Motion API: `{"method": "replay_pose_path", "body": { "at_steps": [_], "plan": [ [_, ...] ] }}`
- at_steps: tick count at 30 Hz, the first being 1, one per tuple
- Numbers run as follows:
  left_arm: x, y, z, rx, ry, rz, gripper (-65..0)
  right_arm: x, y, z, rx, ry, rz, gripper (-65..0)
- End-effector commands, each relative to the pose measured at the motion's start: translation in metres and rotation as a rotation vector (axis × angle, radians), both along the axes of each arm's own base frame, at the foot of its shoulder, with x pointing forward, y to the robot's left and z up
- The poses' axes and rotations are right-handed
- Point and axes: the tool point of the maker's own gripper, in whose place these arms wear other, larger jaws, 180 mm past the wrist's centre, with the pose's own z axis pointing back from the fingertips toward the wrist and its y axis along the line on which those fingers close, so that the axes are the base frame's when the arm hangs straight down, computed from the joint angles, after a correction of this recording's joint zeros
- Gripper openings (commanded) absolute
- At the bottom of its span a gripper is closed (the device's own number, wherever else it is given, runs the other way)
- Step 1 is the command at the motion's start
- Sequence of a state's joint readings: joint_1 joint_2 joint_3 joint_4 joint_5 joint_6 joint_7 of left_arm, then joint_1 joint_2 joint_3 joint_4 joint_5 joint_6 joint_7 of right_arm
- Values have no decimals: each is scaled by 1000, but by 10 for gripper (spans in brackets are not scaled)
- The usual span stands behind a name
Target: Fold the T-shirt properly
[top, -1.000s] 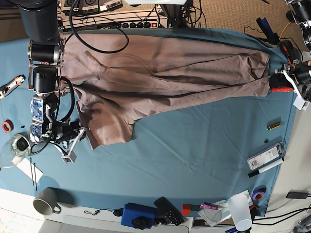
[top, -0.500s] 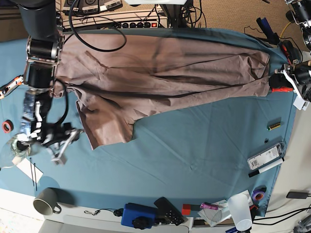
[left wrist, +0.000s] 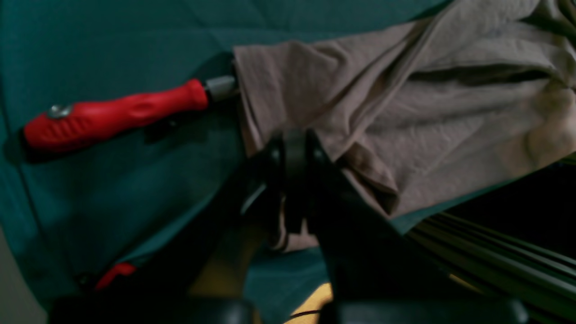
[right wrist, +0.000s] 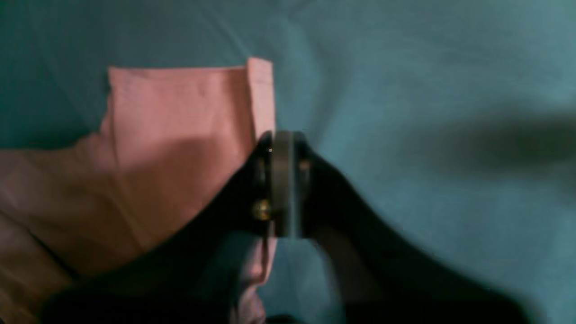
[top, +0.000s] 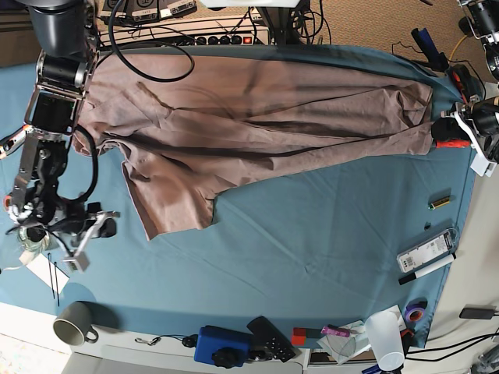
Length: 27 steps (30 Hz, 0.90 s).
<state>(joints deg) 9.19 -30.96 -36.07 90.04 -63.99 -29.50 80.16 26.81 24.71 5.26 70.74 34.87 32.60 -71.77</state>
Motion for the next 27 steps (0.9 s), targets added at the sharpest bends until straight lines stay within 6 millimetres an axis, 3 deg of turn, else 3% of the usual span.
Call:
{"method": "replay_pose_path", "body": {
  "at_steps": [1,7,14,18,22,27],
  "plan": [
    [7,5,13,12,-38,-7,-650,15,1,19,-24,-71,8,-521],
    [7,5,12,13,-38,-7,-650,39,6,5,-251,-153,-26,-497],
    [7,5,12,12,-38,-7,-650,41,8,-13,-404,-141,-14,-498],
    [7,5,13,12,-38,-7,-650,30,-2,-47,-384,-38,-40,-498],
    [7,5,13,12,-38,-7,-650,8,2,-91,-345,94,-11,-498],
    [7,5,13,12,-38,-7,-650,-5,1,-107,-343,165,-19,-498]
  ]
}}
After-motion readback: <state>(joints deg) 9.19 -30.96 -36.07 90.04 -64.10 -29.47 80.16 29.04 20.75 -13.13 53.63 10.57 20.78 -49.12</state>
